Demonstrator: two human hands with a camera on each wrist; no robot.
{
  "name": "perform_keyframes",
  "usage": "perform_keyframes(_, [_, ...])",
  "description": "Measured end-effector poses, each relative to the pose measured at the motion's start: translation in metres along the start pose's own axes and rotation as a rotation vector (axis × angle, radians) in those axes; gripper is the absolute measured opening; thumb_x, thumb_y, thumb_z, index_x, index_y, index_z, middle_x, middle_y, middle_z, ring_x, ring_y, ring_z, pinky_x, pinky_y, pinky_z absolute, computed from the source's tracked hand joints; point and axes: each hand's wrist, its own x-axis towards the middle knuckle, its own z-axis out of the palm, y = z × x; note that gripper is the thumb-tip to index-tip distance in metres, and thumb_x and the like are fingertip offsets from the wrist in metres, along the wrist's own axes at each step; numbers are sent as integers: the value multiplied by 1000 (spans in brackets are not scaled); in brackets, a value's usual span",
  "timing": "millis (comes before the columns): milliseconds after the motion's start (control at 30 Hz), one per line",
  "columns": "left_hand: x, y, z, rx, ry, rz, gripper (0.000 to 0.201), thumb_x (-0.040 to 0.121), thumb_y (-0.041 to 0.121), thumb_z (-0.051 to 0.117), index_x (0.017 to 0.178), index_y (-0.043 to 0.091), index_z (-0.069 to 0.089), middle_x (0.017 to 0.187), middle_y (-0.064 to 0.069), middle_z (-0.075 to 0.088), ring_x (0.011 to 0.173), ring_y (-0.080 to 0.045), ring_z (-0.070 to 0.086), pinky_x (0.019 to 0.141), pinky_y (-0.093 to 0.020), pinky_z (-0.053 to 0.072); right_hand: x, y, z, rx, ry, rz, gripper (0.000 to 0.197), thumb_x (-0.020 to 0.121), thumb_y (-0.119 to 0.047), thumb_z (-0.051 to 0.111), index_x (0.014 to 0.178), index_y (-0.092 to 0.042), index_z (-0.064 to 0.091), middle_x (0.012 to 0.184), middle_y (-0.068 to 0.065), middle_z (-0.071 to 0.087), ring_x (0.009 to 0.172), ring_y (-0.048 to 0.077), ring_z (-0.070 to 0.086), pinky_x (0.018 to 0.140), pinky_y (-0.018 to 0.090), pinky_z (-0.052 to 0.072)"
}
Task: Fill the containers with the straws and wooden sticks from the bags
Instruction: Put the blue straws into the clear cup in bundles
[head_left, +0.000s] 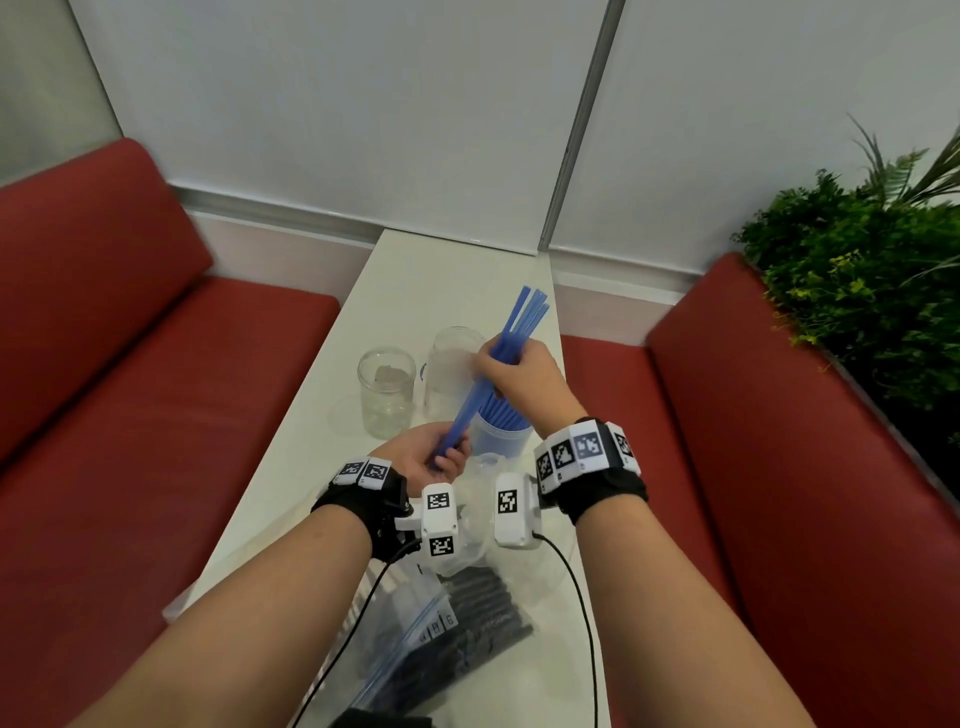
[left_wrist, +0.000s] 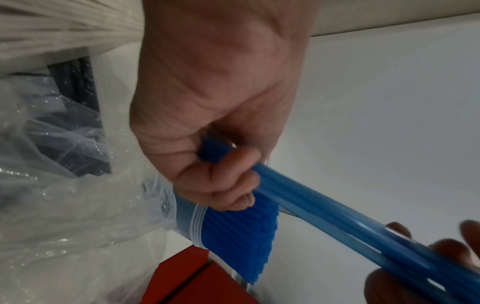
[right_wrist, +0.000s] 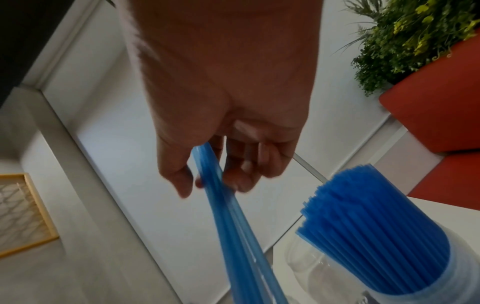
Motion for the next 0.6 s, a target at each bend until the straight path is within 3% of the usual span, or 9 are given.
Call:
perform_keyframes(100, [7,1,-6,24,17,34,11,91,20,58,82,14,55,51,0,46,30,-7,34,25,-16,16,4,-3,-15,-64,-201,55,17,87,-25,71,81,-10,68,75,24,68,52,15,56,49,23,44])
perform_keyframes(200, [17,4,-5,153,116,130,19,96,23,55,80,15,48,53,0,42,31,-6,30,26,-15,16,8,1,-31,-24,-266,106,15,86,-19,73,87,-4,70,83,28,71,60,25,65,54,28,54])
perform_keyframes(300, [30,9,2,210,213,241,24,98,24,49,77,12,47,58,-6,51,33,-8,39,28,-15,25,18,9,-46,14,-168,135,25,86,-15,76,93,8,69,82,26,74,61,29,70,62,30,61])
perform_keyframes(433, [51,13,16,367,266,344,16,98,9,43,91,0,53,72,-17,57,48,-21,55,40,-21,45,35,22,-62,-68,-41,171,21,87,-16,77,96,2,71,79,15,76,67,30,75,77,40,63])
perform_keyframes(500, [62,17,22,545,333,373,13,99,11,45,101,0,50,81,-19,58,54,-28,59,48,-28,50,42,29,-65,-87,19,175,18,87,-15,76,95,1,71,77,16,76,65,28,74,75,39,63])
perform_keyframes(600, [80,24,26,775,468,439,24,99,28,49,108,6,42,96,-21,61,55,-28,57,49,-29,48,52,37,-66,-123,115,153,16,88,-14,74,93,1,70,71,16,74,57,21,71,61,26,58])
